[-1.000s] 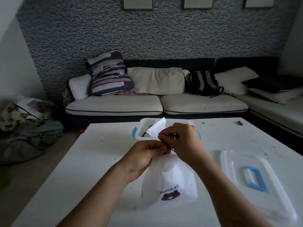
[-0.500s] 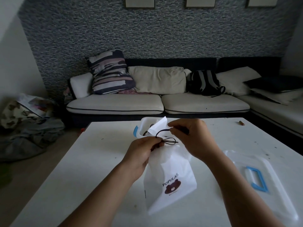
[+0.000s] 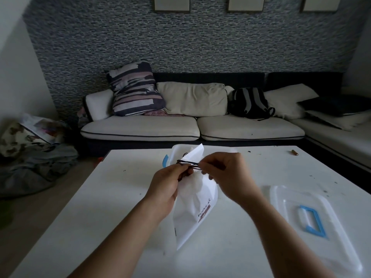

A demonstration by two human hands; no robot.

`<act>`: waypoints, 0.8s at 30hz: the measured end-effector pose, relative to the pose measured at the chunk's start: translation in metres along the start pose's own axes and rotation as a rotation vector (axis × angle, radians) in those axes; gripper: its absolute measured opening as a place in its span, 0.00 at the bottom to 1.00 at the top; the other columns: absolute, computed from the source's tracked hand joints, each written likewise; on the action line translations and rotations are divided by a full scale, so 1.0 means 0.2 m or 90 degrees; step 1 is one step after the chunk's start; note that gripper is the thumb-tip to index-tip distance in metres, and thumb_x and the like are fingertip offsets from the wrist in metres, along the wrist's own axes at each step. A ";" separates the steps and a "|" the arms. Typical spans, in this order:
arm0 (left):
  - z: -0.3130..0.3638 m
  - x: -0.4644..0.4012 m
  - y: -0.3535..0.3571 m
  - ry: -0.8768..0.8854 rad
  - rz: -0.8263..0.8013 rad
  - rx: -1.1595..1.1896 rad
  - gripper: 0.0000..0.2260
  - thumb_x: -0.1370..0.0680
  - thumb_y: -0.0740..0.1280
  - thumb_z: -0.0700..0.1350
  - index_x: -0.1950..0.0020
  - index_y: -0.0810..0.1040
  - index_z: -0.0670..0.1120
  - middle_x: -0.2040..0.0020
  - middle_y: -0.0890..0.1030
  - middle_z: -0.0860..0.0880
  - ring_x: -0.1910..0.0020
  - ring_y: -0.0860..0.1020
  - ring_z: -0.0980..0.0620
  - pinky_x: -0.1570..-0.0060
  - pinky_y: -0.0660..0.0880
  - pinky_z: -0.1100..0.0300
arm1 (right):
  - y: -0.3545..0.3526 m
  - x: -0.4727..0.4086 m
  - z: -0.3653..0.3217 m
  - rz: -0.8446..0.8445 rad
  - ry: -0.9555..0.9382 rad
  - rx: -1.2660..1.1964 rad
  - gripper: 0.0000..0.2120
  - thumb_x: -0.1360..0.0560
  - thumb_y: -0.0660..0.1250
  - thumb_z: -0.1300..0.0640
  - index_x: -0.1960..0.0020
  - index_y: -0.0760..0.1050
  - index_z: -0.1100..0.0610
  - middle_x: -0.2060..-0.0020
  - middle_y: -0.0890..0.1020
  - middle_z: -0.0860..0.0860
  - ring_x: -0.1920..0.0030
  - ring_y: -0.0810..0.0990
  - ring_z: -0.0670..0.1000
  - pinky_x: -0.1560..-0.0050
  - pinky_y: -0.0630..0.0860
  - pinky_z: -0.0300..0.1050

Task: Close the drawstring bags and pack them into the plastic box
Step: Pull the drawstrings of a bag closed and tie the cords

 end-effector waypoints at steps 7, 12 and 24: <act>-0.01 0.03 0.04 0.020 -0.032 -0.031 0.10 0.21 0.64 0.38 0.47 0.84 0.38 0.48 0.85 0.37 0.48 0.83 0.43 0.42 0.78 0.50 | 0.11 0.03 0.01 0.064 -0.023 0.050 0.06 0.26 0.74 0.55 0.61 0.85 0.53 0.66 0.85 0.44 0.63 0.84 0.44 0.57 0.80 0.48; -0.02 0.02 0.03 0.020 -0.041 -0.045 0.10 0.20 0.66 0.42 0.47 0.84 0.37 0.48 0.85 0.37 0.46 0.83 0.41 0.42 0.78 0.49 | 0.11 0.04 0.03 0.085 0.017 0.029 0.08 0.27 0.75 0.53 0.64 0.84 0.53 0.67 0.85 0.45 0.64 0.84 0.44 0.57 0.81 0.50; 0.00 0.04 0.05 0.079 -0.065 -0.071 0.18 0.32 0.76 0.52 0.49 0.86 0.40 0.50 0.86 0.39 0.47 0.83 0.41 0.43 0.79 0.50 | 0.08 0.03 0.05 0.035 0.108 -0.111 0.09 0.28 0.74 0.60 0.66 0.84 0.58 0.75 0.81 0.48 0.74 0.73 0.43 0.69 0.70 0.34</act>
Point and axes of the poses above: each hand's wrist, its own x-axis away from the middle knuckle, its own y-axis out of the palm, z = x × y, the point moved 6 cm from there along -x, towards the middle knuckle
